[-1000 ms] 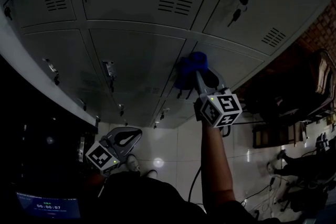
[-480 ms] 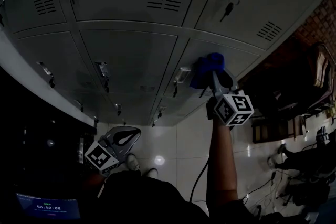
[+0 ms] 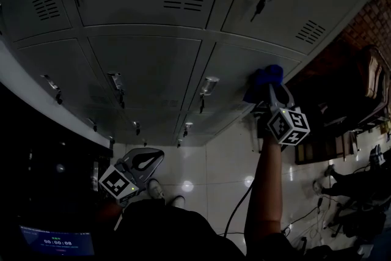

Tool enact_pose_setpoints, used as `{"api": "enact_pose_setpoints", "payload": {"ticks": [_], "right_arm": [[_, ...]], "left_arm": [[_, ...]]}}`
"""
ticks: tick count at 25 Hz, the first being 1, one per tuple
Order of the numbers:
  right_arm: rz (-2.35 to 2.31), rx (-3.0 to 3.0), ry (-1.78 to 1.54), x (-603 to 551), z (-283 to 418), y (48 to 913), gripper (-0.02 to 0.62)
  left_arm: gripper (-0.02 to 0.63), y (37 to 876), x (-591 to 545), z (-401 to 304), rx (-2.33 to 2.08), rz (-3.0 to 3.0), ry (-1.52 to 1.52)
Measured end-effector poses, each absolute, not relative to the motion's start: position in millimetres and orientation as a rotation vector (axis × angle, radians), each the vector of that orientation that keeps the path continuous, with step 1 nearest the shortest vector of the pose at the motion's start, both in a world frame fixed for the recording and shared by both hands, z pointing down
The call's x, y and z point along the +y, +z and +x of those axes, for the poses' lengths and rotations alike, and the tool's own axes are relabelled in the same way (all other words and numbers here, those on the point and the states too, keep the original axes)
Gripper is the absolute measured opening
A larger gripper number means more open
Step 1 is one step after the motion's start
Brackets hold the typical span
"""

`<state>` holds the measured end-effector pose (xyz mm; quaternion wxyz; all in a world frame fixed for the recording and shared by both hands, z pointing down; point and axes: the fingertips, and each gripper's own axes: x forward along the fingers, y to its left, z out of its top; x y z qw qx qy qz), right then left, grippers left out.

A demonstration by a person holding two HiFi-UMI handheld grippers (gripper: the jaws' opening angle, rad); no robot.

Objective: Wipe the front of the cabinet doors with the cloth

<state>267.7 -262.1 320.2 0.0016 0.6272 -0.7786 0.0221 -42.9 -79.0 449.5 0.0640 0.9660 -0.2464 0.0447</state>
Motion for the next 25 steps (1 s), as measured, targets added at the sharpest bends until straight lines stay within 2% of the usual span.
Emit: {"api": "enact_pose_setpoints", "payload": {"ticks": [17,21,25], "right_arm": [[2.147,-2.231,0.109,-257,340,332,0.071],[2.179,-2.242,0.127,-249,336,334,0.071],[2.132,-2.334,0.085,-232,303,334,0.071]], "left_arm": [[0.000,445,-75,-28,-0.705,2.936,0.134],[0.000,443,-74,-29,-0.713,2.936,0.130],[0.000,450,-74,-36,-0.741,2.929,0.147]]}}
